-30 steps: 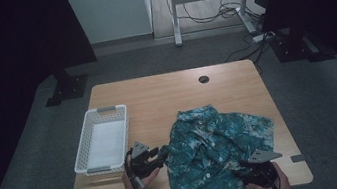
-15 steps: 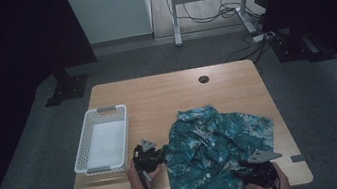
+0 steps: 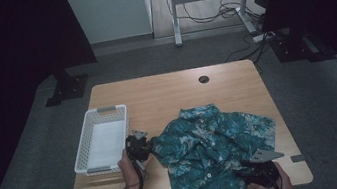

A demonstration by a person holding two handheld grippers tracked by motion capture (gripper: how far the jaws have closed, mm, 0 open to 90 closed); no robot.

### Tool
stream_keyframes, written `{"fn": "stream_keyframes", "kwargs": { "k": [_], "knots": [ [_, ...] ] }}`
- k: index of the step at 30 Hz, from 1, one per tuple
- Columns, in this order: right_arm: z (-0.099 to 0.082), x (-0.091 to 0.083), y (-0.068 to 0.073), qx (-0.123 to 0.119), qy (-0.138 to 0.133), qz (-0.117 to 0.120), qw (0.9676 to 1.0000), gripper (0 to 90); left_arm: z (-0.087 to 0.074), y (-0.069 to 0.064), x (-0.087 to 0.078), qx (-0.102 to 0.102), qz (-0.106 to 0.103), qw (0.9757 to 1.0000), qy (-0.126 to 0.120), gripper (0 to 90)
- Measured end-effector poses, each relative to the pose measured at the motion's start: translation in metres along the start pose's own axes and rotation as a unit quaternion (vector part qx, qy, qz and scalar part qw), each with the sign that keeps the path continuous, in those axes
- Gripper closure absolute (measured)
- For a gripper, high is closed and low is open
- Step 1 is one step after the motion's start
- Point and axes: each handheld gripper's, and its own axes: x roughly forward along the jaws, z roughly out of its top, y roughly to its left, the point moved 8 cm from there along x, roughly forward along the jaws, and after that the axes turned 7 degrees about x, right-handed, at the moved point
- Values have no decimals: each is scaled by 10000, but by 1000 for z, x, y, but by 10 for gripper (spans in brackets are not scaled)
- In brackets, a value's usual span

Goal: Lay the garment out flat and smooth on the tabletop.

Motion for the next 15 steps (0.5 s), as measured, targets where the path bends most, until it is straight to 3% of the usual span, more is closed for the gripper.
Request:
{"fn": "stream_keyframes", "kwargs": {
  "k": [3,5,8,12,15],
  "knots": [
    [0,-1,-1,5,-6,1,10000,491,2,6,-4,-206,-1,9997,-95,888],
    [0,-1,-1,2,-2,-4,10000,491,2,3,-4,-197,-6,9997,-118,882],
    [0,0,-1,-5,4,-15,10000,491,-1,-9,-2,-12,-36,10000,-57,804],
    [0,-1,-1,4,0,-17,10000,491,-6,-20,1,182,-61,9997,135,612],
    [0,-1,-2,17,1,-24,10000,491,-4,-27,-10,271,-70,9996,-99,550]
  ]
}}
